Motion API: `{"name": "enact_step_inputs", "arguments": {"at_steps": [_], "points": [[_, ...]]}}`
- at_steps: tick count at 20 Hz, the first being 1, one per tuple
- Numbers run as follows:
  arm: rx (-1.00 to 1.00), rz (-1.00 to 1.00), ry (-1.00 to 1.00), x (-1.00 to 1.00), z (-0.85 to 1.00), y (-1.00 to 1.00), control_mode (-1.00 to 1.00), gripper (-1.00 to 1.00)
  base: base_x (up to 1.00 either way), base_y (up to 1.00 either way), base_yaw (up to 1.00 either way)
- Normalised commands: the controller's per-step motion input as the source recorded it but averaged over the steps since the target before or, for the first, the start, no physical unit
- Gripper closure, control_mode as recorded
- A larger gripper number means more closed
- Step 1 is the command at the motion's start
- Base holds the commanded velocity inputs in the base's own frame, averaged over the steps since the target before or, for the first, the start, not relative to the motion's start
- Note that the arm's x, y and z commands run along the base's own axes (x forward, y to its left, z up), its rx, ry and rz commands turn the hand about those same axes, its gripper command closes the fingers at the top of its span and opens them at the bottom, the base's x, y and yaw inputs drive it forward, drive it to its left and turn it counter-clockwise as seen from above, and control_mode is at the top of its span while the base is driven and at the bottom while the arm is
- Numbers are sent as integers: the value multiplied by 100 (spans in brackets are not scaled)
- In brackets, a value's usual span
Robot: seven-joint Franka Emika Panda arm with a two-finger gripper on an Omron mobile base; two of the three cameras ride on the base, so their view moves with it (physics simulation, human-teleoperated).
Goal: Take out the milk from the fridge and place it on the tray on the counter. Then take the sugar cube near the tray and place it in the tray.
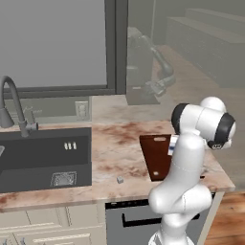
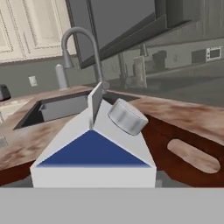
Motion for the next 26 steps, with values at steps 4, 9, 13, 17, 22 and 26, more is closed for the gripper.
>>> {"name": "enact_step_inputs", "arguments": {"at_steps": [4, 9, 13, 17, 22, 26], "points": [[0, 0, -3, -20, 5, 5, -100, -100, 0, 0, 0], [-1, 0, -24, -29, 47, 1, -100, -100, 0, 0, 0], [-2, 0, -4, -1, 56, 2, -100, -100, 0, 0, 0], [-6, 0, 0, 0, 78, 10, -100, -100, 0, 0, 0], [-14, 0, -2, -18, 71, 28, -100, -100, 0, 0, 0], [-25, -3, -10, -71, 27, 58, -100, -100, 0, 0, 0]]}}
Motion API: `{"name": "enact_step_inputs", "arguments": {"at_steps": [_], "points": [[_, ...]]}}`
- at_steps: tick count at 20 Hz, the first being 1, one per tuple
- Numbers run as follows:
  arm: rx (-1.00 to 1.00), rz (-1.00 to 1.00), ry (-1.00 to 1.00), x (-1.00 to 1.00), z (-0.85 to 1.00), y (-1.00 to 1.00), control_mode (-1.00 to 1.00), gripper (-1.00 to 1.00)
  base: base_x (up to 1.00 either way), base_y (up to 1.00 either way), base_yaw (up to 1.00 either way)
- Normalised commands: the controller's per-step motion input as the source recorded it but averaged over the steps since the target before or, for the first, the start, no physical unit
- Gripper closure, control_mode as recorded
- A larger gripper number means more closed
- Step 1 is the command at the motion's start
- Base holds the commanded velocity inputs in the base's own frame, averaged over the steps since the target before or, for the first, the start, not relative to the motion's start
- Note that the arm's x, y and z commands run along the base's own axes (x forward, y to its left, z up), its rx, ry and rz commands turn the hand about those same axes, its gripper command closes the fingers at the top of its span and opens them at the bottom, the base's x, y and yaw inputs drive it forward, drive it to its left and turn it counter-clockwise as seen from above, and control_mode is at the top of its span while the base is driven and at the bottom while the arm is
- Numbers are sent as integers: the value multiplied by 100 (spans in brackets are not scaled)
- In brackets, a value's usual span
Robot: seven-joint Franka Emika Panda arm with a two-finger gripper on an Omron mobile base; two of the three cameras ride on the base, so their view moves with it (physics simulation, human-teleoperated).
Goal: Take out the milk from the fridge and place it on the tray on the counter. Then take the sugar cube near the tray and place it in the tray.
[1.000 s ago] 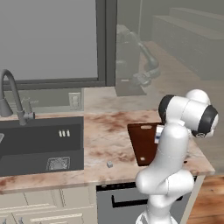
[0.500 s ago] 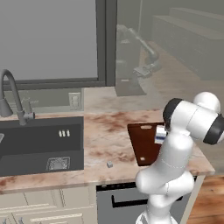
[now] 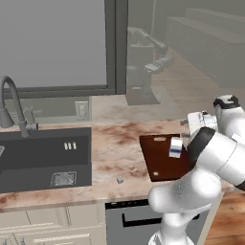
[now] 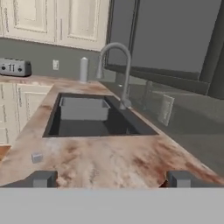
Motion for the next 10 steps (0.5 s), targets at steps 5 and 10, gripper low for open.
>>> {"name": "enact_step_inputs", "arguments": {"at_steps": [5, 10], "points": [[-28, -9, 0, -61, 41, 82, -100, -100, 0, 0, 0], [-23, -7, 7, -42, 37, 76, -100, -100, 0, 0, 0]]}}
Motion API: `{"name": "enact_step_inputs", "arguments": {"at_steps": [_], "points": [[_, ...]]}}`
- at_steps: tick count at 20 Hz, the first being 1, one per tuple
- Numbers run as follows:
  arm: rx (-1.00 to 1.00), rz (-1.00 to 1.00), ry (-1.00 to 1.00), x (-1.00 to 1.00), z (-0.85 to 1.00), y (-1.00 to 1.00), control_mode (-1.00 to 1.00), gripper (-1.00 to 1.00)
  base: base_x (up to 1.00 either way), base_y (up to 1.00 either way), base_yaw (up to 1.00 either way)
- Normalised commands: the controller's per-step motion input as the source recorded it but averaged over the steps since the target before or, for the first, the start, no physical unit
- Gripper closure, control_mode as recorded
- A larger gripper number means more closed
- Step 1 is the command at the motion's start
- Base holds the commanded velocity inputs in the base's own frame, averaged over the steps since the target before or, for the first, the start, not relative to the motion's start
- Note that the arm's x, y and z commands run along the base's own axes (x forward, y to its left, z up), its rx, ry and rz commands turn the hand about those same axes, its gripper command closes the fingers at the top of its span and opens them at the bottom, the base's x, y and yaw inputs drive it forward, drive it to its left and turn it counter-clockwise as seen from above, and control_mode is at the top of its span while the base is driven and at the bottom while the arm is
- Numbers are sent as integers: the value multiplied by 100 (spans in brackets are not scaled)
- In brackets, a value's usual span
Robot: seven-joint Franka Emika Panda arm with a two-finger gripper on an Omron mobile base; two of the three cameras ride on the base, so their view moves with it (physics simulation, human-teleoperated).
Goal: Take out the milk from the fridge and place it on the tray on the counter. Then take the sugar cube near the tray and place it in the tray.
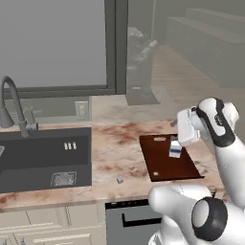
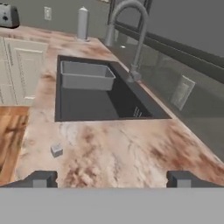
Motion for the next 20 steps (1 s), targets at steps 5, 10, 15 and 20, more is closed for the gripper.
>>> {"name": "enact_step_inputs", "arguments": {"at_steps": [5, 10, 15, 20], "points": [[-20, -5, 8, -32, 34, 59, -100, -100, 0, 0, 0], [-14, -16, 26, -40, 16, 59, -100, -100, 0, 0, 0], [-17, -28, 37, -25, 1, 77, -100, -100, 0, 0, 0], [0, -26, 33, -3, 0, 15, -100, -100, 0, 0, 0]]}}
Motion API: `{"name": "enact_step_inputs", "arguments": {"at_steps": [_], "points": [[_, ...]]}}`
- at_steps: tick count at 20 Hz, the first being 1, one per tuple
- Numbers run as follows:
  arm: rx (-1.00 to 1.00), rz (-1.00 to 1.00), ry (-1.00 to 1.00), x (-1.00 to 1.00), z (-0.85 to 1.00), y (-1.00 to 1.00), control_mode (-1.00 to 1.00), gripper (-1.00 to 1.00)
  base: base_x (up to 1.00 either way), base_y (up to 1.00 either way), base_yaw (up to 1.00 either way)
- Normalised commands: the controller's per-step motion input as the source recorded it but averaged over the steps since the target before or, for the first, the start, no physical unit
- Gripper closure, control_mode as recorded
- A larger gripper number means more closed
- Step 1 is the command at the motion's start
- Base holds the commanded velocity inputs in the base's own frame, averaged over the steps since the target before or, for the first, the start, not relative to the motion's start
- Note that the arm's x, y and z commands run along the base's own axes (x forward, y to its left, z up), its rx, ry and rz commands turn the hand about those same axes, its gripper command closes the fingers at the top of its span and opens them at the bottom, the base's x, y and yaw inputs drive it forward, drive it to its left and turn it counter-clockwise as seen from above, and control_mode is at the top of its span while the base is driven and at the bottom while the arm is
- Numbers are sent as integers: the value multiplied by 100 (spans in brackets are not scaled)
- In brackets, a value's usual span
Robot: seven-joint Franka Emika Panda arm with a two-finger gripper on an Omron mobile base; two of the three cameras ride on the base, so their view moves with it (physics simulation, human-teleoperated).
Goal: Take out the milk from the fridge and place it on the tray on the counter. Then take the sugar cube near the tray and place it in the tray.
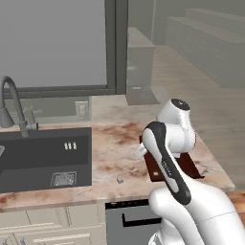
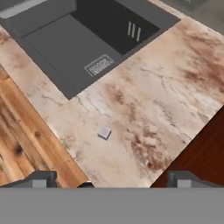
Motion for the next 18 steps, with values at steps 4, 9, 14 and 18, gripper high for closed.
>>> {"name": "enact_step_inputs", "arguments": {"at_steps": [4, 9, 14, 18], "points": [[0, -22, 18, -11, -7, 14, -100, -100, 0, 0, 0], [0, -19, 15, -1, -4, 0, -100, -100, 0, 0, 0], [0, -13, 6, -19, -18, 7, -100, -100, 0, 0, 0], [0, -4, 1, -25, -27, 20, -100, -100, 0, 0, 0]]}}
